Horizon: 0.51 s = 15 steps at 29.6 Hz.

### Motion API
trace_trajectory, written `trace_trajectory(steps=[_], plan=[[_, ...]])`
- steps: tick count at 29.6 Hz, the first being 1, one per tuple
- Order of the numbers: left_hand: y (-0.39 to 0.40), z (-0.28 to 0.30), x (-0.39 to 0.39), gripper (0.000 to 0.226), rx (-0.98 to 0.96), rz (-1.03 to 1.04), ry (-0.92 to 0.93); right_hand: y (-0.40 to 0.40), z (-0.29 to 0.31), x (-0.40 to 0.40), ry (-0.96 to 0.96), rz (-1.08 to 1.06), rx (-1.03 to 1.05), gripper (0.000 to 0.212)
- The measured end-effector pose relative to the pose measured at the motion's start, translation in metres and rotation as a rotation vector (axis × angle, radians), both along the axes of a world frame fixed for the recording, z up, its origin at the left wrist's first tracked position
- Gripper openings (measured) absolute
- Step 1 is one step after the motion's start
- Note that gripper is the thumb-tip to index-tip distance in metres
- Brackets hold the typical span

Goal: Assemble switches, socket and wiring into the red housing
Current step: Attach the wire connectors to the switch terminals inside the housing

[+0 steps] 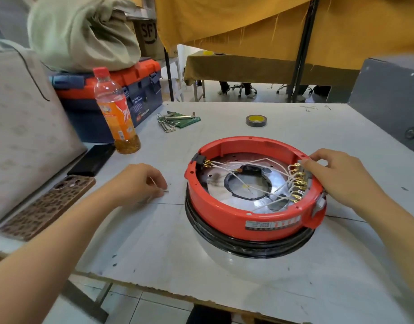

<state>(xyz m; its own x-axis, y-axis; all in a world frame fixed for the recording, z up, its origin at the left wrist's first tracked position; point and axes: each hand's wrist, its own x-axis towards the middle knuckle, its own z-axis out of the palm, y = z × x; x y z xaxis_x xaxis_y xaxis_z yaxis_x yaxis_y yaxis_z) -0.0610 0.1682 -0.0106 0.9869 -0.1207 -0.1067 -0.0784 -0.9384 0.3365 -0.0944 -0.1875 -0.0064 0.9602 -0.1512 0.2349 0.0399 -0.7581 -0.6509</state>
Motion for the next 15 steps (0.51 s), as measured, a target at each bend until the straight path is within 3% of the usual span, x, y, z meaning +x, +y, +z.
trace_trajectory(steps=[8, 12, 15], plan=[[-0.004, -0.009, 0.000, 0.004, -0.019, -0.033, -0.087, 0.001, 0.001, 0.001, 0.013, 0.003, 0.009, 0.018], [-0.006, 0.000, -0.003, 0.008, -0.264, 0.025, -0.261, 0.000, 0.001, 0.001, 0.019, 0.008, 0.020, 0.018], [-0.013, 0.014, -0.007, 0.008, -0.585, 0.076, -0.299, 0.001, 0.001, 0.001, 0.019, 0.010, 0.024, 0.017]])
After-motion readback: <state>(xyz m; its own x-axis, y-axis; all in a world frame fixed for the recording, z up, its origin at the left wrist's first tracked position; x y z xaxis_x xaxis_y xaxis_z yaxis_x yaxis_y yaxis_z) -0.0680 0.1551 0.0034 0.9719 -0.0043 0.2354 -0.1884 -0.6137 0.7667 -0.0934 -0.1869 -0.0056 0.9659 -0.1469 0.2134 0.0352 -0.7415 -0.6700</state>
